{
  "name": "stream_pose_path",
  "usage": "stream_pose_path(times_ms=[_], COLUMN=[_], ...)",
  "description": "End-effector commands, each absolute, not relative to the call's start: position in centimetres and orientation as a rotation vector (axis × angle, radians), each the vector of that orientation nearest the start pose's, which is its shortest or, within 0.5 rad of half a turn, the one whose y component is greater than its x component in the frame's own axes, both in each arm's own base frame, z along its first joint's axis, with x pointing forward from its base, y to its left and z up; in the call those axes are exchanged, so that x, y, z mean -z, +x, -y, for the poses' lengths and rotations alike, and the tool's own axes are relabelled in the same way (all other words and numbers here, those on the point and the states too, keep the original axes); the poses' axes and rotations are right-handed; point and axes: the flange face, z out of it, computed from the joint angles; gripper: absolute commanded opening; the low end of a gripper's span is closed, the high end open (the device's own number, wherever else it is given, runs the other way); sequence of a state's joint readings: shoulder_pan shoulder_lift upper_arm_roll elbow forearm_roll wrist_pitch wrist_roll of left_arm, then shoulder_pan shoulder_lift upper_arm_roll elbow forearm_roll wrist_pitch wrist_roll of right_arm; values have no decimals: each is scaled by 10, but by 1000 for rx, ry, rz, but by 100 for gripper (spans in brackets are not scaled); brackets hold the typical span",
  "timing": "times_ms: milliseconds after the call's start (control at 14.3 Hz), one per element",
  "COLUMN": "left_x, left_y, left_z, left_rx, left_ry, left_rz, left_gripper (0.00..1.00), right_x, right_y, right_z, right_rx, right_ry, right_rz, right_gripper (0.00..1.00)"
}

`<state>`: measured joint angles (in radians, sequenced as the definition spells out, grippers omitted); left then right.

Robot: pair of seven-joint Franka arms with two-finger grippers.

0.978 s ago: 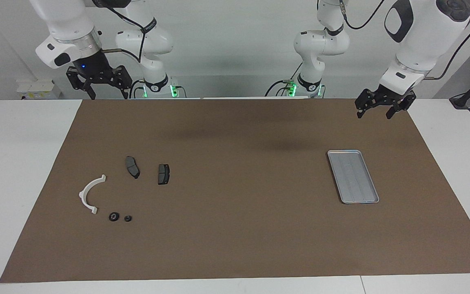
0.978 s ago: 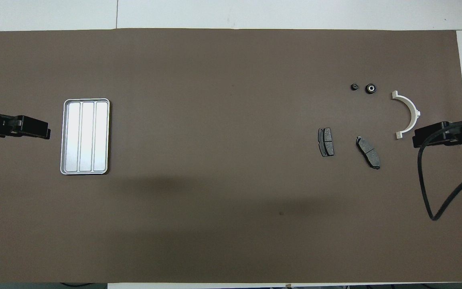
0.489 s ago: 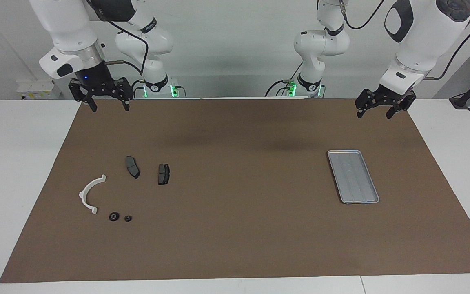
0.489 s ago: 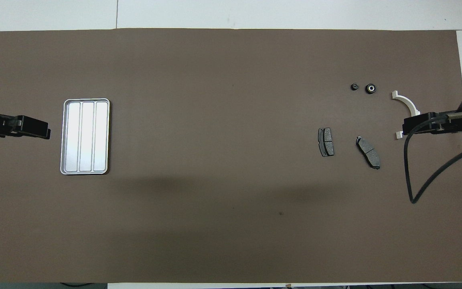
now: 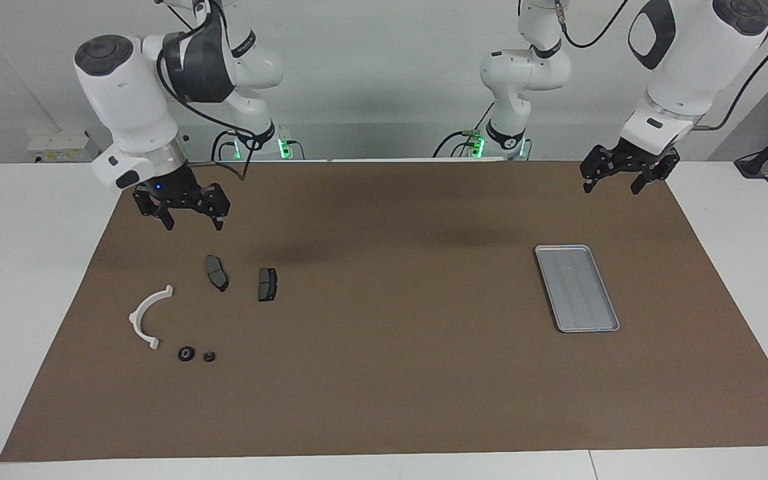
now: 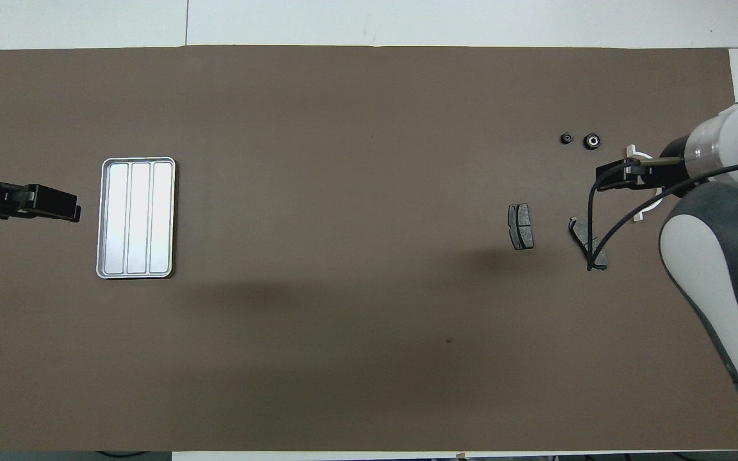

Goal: Pick bearing gear from pile to tray

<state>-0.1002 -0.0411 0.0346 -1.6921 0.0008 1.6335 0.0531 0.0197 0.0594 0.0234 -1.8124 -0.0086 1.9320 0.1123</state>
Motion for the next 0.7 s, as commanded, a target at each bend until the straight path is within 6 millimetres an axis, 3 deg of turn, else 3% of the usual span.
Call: stream_pose_path(times_ms=[0,419,629], left_x=[-596,-596,-596], left_y=[537,537,537], left_z=[35,35,35], left_rx=[-10,-10,-12], left_ry=[-3153,-3153,-3153], left_rz=[-185,-185,-185], left_gripper=[100,100,100], right_x=[-471,-396,-373], right_y=[607,642,656], right_z=[-23,-17,-14], right_rx=[109,155,181], right_ry=[-3122,-3116,-3113], right_rz=[-204,-252,-259], right_gripper=[100,100,100])
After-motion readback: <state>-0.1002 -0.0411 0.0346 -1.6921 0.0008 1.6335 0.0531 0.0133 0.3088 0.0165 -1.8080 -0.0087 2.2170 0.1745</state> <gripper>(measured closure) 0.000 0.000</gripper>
